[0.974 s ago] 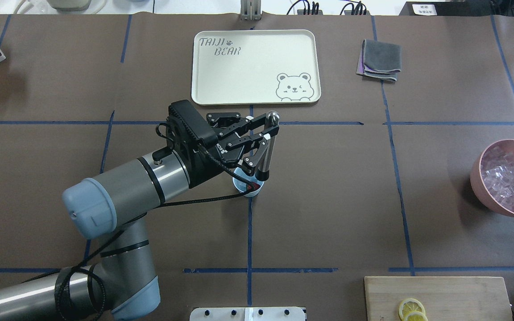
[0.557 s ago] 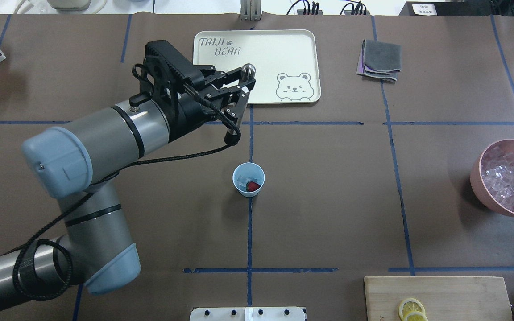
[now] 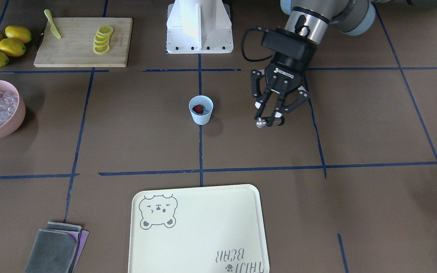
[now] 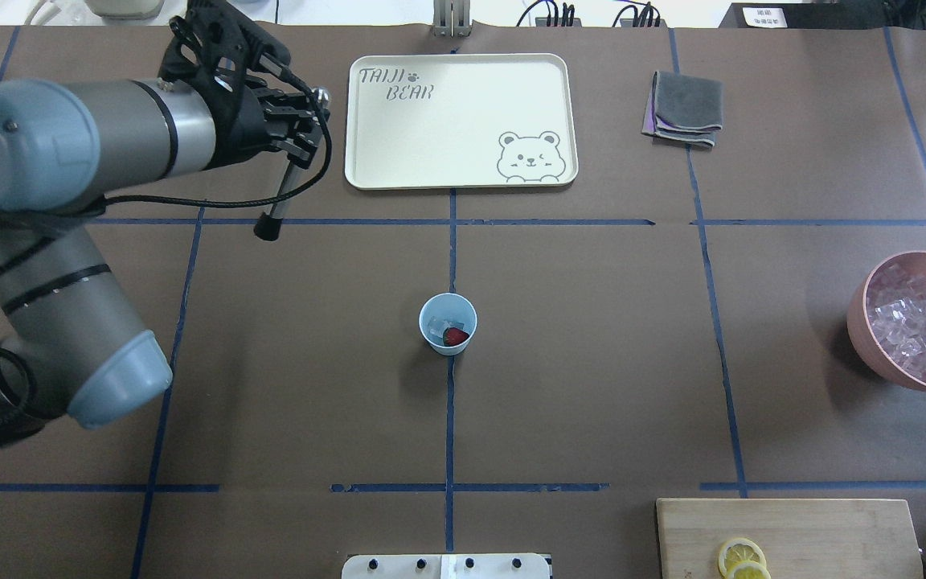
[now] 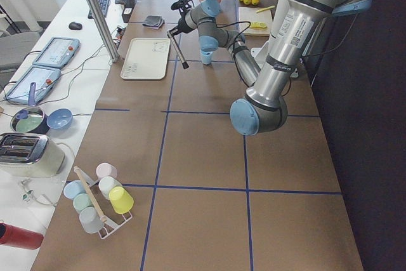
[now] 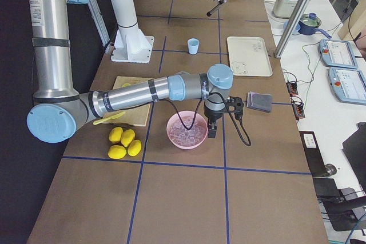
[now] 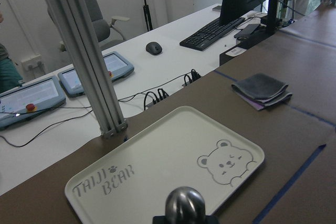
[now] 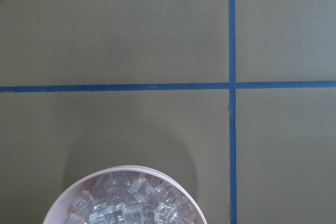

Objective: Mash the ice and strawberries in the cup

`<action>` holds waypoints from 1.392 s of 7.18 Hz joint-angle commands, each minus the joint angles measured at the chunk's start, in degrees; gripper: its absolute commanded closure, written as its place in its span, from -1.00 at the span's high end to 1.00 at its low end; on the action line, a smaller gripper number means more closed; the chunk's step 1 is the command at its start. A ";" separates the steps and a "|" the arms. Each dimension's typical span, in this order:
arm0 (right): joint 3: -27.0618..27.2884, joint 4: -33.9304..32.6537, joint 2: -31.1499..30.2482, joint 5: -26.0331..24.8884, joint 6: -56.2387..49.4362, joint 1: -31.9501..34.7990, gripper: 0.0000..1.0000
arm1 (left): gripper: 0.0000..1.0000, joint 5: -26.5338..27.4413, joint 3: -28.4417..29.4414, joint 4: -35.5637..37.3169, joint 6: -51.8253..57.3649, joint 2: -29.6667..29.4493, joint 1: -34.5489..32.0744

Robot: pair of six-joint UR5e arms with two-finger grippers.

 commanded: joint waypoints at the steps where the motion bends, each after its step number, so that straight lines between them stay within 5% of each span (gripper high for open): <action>1: 0.31 -0.04 0.00 0.21 0.03 -0.09 0.99 | -1.00 -10.28 0.56 10.06 0.34 6.53 -7.25; 3: -0.21 0.05 0.18 -0.05 0.20 -2.10 0.99 | -1.00 -13.20 2.22 18.58 -0.26 12.44 -12.86; 5: -0.65 0.05 0.18 -0.05 0.12 -2.20 0.99 | -1.00 -23.08 3.89 18.88 -0.27 18.31 -18.74; 8: -0.74 -0.12 0.18 1.17 0.20 -2.20 0.99 | -1.00 -30.22 14.14 17.66 0.69 22.37 -22.73; 10: -1.44 0.05 0.18 4.00 0.12 -2.20 0.99 | -1.00 -29.73 22.30 13.89 2.43 22.04 -22.73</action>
